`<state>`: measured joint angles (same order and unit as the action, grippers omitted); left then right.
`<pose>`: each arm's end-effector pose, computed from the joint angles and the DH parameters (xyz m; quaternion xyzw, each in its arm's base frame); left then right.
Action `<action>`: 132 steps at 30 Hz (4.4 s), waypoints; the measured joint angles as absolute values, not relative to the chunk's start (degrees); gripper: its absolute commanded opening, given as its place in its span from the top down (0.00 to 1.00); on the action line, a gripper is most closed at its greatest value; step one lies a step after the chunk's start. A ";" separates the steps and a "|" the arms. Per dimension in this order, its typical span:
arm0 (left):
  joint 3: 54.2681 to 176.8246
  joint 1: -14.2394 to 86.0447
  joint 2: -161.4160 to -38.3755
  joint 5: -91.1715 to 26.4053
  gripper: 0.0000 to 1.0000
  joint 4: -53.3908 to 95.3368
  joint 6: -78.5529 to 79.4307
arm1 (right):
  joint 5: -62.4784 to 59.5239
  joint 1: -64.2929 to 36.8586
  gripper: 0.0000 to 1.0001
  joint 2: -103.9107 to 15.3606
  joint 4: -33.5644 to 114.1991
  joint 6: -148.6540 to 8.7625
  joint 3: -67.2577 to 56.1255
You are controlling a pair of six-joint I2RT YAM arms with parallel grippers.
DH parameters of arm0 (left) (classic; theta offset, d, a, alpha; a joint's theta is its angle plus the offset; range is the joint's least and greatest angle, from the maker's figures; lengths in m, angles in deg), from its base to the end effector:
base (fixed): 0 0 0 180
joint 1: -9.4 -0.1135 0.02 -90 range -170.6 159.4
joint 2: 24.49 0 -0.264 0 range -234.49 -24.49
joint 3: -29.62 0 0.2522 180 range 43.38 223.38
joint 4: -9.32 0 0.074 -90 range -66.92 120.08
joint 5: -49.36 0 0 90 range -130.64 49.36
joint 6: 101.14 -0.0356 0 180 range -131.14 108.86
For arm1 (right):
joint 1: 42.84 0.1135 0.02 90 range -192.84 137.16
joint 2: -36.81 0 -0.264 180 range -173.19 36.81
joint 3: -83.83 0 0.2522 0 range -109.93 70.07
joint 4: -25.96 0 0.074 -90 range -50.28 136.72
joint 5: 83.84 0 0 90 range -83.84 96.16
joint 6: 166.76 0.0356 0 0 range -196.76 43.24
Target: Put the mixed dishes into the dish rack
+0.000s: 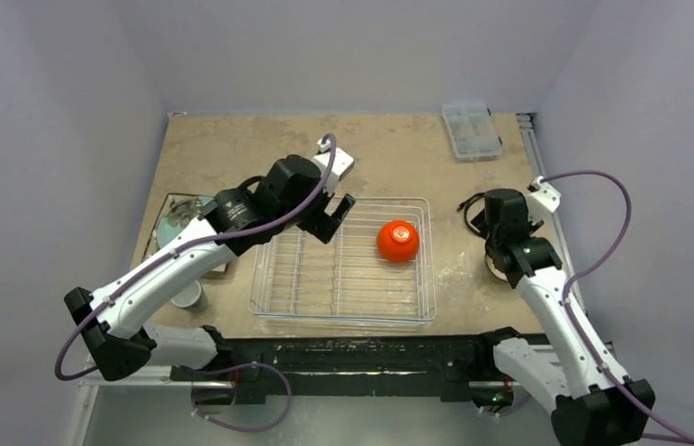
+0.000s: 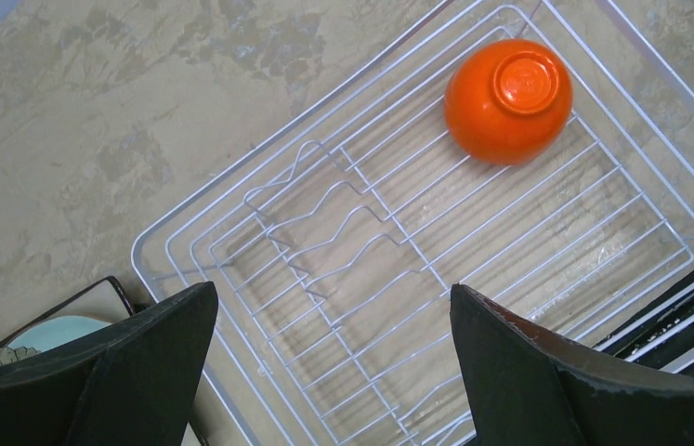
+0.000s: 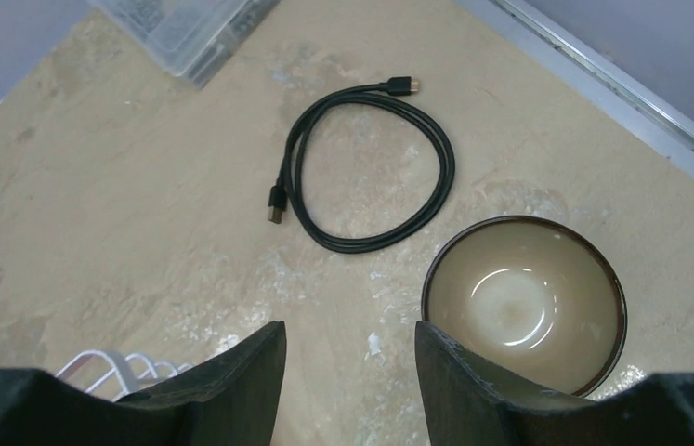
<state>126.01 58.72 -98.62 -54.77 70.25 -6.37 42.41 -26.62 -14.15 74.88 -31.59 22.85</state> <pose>0.1799 -0.1960 0.3952 0.2898 0.8479 -0.0967 0.4332 0.1806 0.0306 0.2979 0.3442 0.7967 -0.0321 0.4957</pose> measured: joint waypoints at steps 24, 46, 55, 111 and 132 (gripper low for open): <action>125.50 62.35 -94.68 -58.99 0.05 67.24 -7.98 | 28.91 -43.36 0.59 -31.79 69.79 -31.81 30.06; 125.50 62.35 -98.11 -58.18 0.05 67.48 -7.96 | 28.12 -44.80 0.84 -36.97 63.38 -31.57 32.14; 125.50 62.35 -99.45 -57.51 0.05 67.72 -7.96 | 29.71 -44.84 1.00 -31.92 66.42 -31.90 32.03; 114.23 62.35 -91.27 -47.19 0.04 48.35 -1.40 | -4.43 -8.54 1.00 -29.19 7.30 20.01 32.83; 116.26 63.84 -97.68 -53.42 0.28 51.04 -1.23 | -1.45 -6.33 1.00 -30.31 5.42 22.07 33.08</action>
